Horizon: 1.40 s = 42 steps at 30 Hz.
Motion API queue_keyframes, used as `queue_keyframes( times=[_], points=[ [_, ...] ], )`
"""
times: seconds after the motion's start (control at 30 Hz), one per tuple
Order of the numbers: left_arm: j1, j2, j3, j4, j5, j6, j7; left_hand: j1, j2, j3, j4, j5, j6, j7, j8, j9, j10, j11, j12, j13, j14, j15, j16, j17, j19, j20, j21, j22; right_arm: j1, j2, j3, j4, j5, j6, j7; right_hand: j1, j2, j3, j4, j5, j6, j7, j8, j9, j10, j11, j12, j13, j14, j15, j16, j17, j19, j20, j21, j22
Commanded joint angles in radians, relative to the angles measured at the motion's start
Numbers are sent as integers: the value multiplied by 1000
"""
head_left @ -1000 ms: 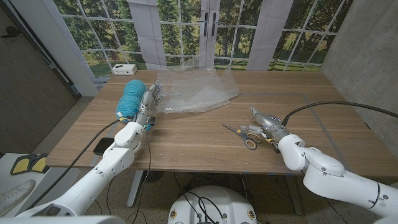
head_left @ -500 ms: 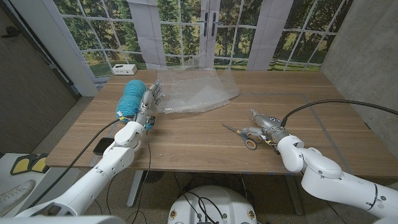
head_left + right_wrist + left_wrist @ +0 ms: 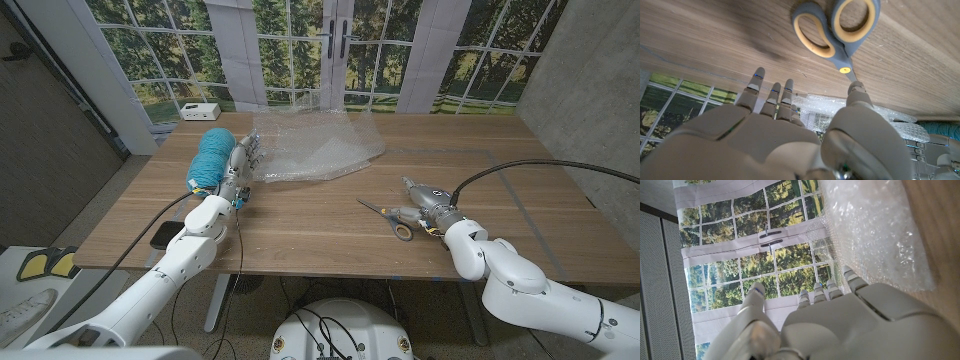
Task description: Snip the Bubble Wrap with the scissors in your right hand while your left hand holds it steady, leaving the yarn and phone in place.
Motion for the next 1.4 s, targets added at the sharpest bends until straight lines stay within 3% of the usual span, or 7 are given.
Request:
queue_keyframes(
  times=[0.03,0.17,0.4,0.7,1.4],
  points=[
    [0,-3,0,7,-3,4,0,12,-1,-2,2,3,7,0,2,3,-3,0,1,2,0,-1,4,5,4,1,2,2,-15,13,-11,18,-36,56,5,11,-7,8,2,0,3,-3,3,3,5,-11,7,5,0,-3,-7,2,-8,0,-2,2],
    [3,-1,0,3,-6,8,0,12,0,-2,2,3,6,-1,1,3,-2,2,1,2,0,0,4,5,4,1,2,2,-19,26,-12,29,-44,67,12,62,28,40,-10,19,3,-7,2,3,0,-15,11,20,-4,-6,-10,3,-13,-2,-4,2],
    [2,-2,0,2,-6,6,-2,12,0,-3,2,3,7,0,2,3,-2,2,1,3,0,0,4,5,3,1,2,2,-30,50,-14,45,-86,56,-5,107,32,61,-18,39,12,-9,3,3,22,-21,31,41,-3,-14,-15,1,-19,-1,-5,1],
    [0,-6,2,16,-8,1,-8,12,0,-3,2,3,7,0,1,3,-2,0,1,3,0,-1,4,5,3,1,2,2,-49,68,-9,55,-123,63,-28,134,36,72,-13,59,35,-8,3,4,57,-29,76,77,14,-30,-13,6,-19,-1,-4,2],
    [15,-2,-1,-2,-6,3,4,12,1,-5,2,3,7,0,1,3,-1,3,1,3,-1,0,4,5,3,0,2,2,-57,112,-13,95,-192,71,-28,191,36,92,-13,92,47,5,-5,5,48,-27,133,143,11,-31,-24,15,-42,-1,-9,1]
  ],
)
